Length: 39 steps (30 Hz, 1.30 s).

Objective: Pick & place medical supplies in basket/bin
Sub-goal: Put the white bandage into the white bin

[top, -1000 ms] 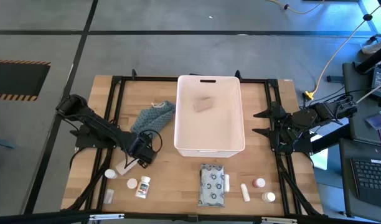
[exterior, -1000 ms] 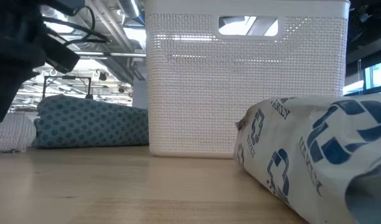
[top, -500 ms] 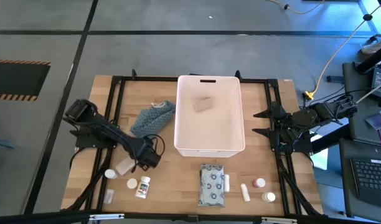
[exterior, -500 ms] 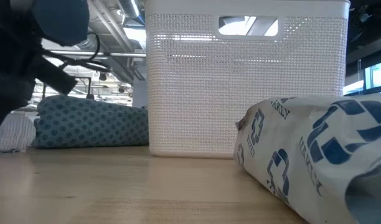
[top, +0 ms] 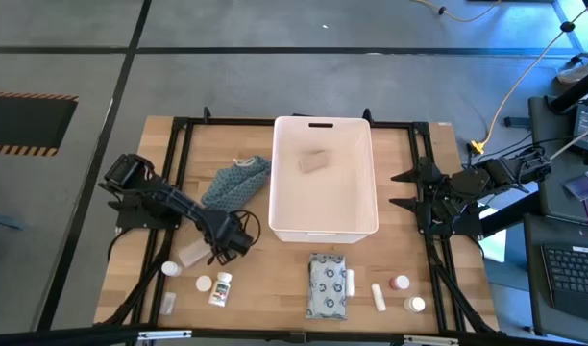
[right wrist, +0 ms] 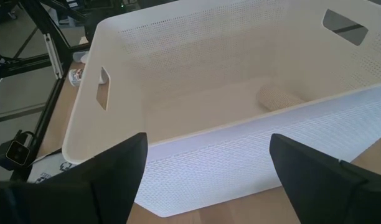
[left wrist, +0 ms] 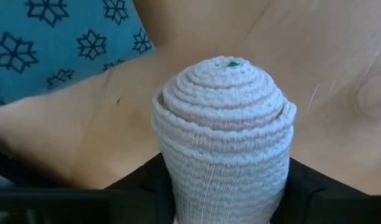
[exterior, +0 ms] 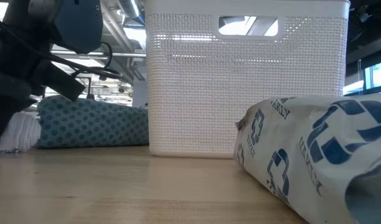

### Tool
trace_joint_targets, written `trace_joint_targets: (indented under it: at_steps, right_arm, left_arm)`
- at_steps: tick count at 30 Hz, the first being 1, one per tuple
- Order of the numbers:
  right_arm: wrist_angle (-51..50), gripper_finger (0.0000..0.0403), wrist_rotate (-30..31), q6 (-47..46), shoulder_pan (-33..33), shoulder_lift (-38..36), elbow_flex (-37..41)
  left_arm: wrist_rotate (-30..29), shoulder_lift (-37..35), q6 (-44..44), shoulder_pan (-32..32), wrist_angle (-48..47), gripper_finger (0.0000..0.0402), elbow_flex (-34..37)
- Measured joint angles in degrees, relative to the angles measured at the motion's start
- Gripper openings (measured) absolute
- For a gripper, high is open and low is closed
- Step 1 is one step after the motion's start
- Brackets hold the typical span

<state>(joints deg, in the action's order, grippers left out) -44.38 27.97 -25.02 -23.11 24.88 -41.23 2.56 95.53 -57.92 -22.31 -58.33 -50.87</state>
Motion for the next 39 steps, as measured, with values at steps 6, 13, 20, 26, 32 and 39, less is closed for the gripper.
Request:
trace_joint_targets:
  at_steps: [6,13,20,26,32,39]
  right_arm:
    - [0.0,0.0339,0.0,0.0,0.0,0.0,0.0]
    - [0.0,0.0339,0.0,1.4,0.0,0.0,0.0]
    - [-0.2,0.0339,0.0,1.5,0.0,0.0,0.0]
    - [-0.5,0.0339,0.0,1.9,0.0,0.0,0.0]
    - [-0.5,0.0339,0.0,3.0,0.0,0.0,0.0]
    - [-0.5,0.0339,0.0,4.4,0.0,0.0,0.0]
  left_arm:
    - [2.3,0.0,3.2,0.4,-3.0,0.013,-2.3]
    - [-2.6,0.0,8.4,0.3,-14.8,0.0131,-13.3]
    - [-12.5,0.0,9.9,0.3,-29.8,0.0131,-29.7]
    - [-24.0,-2.0,19.9,0.7,-29.8,0.0132,-41.4]
    - [-37.8,-2.5,27.4,3.5,-31.7,0.0132,-50.5]
    - [-47.5,-2.3,44.3,10.1,-18.2,0.0132,-56.5]
